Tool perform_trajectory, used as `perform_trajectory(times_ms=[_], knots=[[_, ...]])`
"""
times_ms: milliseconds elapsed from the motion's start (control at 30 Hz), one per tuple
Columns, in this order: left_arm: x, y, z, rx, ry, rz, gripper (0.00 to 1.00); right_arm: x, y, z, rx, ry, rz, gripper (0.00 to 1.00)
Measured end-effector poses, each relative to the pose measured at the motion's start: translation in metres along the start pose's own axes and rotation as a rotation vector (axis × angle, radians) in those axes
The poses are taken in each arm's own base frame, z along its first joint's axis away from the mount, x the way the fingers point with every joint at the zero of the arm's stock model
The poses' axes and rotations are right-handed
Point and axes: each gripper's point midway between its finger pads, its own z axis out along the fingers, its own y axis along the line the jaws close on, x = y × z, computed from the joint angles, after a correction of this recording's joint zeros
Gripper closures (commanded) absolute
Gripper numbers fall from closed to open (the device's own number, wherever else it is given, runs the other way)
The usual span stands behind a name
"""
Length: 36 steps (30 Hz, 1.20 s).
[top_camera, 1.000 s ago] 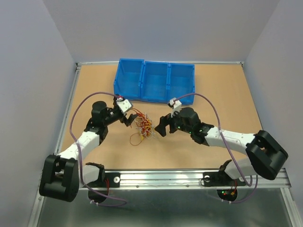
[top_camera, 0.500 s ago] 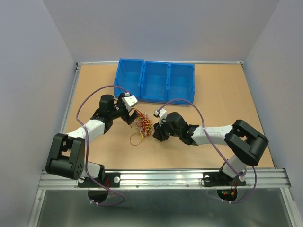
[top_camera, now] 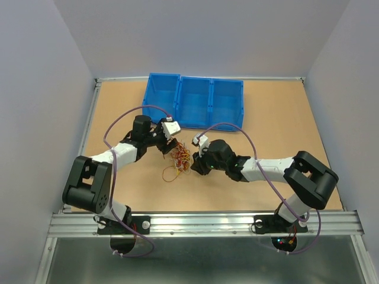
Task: Untangle the cables
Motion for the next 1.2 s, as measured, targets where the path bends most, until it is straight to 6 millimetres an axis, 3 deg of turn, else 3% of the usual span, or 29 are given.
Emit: perform_trajectory(times_ms=[33,100,133,167,200,233,400,600,767,867,967,1067,1200], knots=[[-0.002,-0.002,0.004,0.012,0.002,0.008,0.29,-0.001,0.000,0.000,-0.002,-0.001,-0.001,0.79],[-0.004,-0.004,0.013,0.032,0.008,0.025,0.50,-0.002,0.001,-0.001,-0.005,-0.005,-0.001,0.86],[-0.003,-0.009,0.018,0.047,0.017,0.036,0.61,-0.002,0.001,-0.001,-0.006,-0.006,-0.003,0.93],[-0.002,-0.013,0.022,0.060,0.026,0.040,0.83,-0.004,0.002,-0.002,-0.006,-0.011,-0.003,0.99],[0.000,-0.017,0.024,0.072,0.035,0.050,0.97,-0.006,0.001,-0.003,-0.002,-0.016,-0.003,1.00],[0.001,-0.021,0.025,0.083,0.044,0.059,1.00,-0.008,0.001,-0.004,0.003,-0.022,-0.001,1.00],[0.001,-0.018,0.023,0.057,0.058,0.048,1.00,-0.019,-0.012,-0.018,0.103,-0.083,0.031,0.99],[-0.020,0.022,-0.014,-0.081,-0.015,-0.040,1.00,-0.032,-0.048,-0.078,0.361,-0.264,0.125,0.99],[-0.045,0.086,-0.104,-0.307,-0.168,-0.127,1.00,-0.058,-0.071,-0.139,0.537,-0.490,0.230,0.99],[-0.058,0.108,-0.157,-0.462,-0.240,-0.135,1.00,-0.076,-0.083,-0.189,0.630,-0.678,0.324,0.99],[-0.069,0.123,-0.190,-0.578,-0.299,-0.186,1.00,-0.085,-0.090,-0.228,0.689,-0.819,0.394,0.99],[-0.053,0.144,-0.215,-0.687,-0.320,-0.314,1.00,-0.086,-0.097,-0.259,0.744,-0.927,0.456,0.99],[-0.008,0.174,-0.260,-0.852,-0.340,-0.524,1.00,-0.076,-0.105,-0.283,0.795,-1.004,0.512,0.99]])
